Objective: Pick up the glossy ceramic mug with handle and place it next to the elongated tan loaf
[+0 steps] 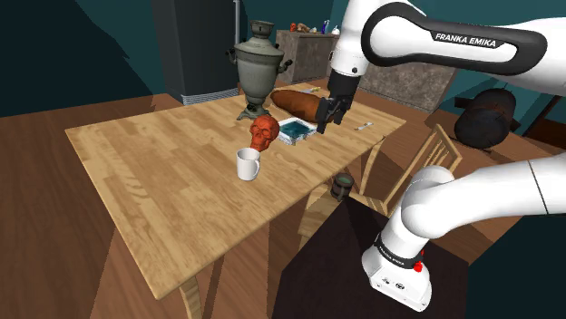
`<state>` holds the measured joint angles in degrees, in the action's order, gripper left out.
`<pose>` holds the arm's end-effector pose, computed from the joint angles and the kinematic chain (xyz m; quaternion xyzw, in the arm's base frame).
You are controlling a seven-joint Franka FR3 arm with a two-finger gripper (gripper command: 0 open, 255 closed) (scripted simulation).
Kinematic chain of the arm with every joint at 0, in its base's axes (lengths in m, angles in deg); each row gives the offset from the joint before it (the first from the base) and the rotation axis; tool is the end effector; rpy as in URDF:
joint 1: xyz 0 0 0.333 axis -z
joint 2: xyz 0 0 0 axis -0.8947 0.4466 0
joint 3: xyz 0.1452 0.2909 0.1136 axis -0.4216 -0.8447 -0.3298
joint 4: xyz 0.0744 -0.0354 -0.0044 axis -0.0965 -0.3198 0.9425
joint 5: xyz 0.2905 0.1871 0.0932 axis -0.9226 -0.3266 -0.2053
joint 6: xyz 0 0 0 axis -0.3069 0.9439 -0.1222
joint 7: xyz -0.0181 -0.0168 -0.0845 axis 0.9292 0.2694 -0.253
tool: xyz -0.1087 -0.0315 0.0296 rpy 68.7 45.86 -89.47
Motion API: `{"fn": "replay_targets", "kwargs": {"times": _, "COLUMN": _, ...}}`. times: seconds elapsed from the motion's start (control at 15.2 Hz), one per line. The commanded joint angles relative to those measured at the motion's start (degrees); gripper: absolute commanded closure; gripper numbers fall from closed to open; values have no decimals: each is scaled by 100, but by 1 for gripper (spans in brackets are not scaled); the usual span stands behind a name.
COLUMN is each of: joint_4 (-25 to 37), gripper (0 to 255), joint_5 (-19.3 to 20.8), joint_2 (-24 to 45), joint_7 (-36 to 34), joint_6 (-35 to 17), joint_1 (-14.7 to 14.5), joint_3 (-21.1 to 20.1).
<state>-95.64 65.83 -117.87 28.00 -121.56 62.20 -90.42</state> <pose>0.2475 0.0310 0.5896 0.9991 -0.0270 0.0304 0.0086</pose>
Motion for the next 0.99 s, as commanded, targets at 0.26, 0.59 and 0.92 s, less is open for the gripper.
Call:
{"fn": "replay_targets", "kwargs": {"times": 0.26, "joint_4": -10, "gripper": 0, "joint_5": -19, "joint_2": 743, "joint_7": 110, "joint_6": -742, "joint_1": 2, "joint_3": 42}}
{"fn": "replay_targets", "kwargs": {"times": 0.59, "joint_4": 167, "gripper": 0, "joint_5": -54, "joint_2": 1776, "joint_7": 251, "joint_6": -1582, "joint_1": -5, "joint_3": 86}}
{"fn": "replay_targets", "kwargs": {"times": 0.92, "joint_4": 547, "gripper": 0, "joint_5": -106, "joint_2": 2877, "joint_7": 396, "joint_6": -2285, "joint_1": -22, "joint_3": 119}}
